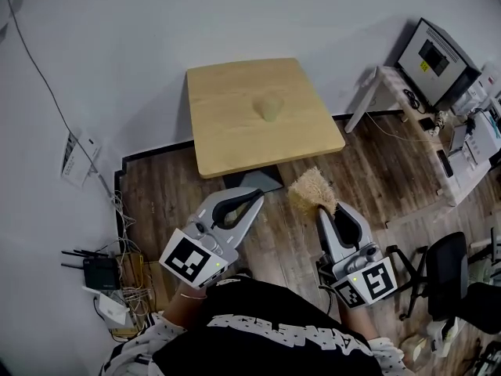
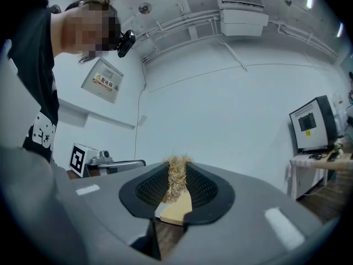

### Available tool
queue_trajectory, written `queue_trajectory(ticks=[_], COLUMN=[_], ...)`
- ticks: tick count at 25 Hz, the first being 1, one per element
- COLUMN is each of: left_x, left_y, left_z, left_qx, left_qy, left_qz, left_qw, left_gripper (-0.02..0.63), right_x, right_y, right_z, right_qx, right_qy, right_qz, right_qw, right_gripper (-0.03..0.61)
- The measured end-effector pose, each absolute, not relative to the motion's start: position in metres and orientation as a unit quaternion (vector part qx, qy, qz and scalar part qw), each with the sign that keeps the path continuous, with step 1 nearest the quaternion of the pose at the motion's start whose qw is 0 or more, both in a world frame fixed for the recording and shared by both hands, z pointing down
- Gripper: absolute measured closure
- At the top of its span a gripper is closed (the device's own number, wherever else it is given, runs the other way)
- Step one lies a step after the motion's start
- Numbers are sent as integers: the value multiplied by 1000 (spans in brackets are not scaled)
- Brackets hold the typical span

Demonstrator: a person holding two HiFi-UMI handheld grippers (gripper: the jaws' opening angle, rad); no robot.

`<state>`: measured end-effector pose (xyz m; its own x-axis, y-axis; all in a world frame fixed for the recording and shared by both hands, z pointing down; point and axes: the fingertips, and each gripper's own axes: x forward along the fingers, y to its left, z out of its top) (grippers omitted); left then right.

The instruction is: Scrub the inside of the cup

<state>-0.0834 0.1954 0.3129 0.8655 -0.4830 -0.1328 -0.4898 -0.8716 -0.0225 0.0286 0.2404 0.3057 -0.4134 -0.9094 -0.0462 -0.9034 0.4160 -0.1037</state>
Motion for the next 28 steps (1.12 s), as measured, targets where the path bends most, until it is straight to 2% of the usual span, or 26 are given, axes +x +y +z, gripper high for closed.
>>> queue_trajectory(ticks=[8,28], left_x=[-104,-115], left_y=[168,110], left_z=[319,342], left_qx=[-965,-951], left_qy=[254,303], left_qz=[66,64], left_qw=[11,-9], left_gripper=[611,611], right_x=[7,22], right_y=[215,139], right_z=[309,316], right_qx=[-535,-516], right_qy=[843,856], right_qz=[-30,-35], right_qw=[36,30], right_gripper=[477,476])
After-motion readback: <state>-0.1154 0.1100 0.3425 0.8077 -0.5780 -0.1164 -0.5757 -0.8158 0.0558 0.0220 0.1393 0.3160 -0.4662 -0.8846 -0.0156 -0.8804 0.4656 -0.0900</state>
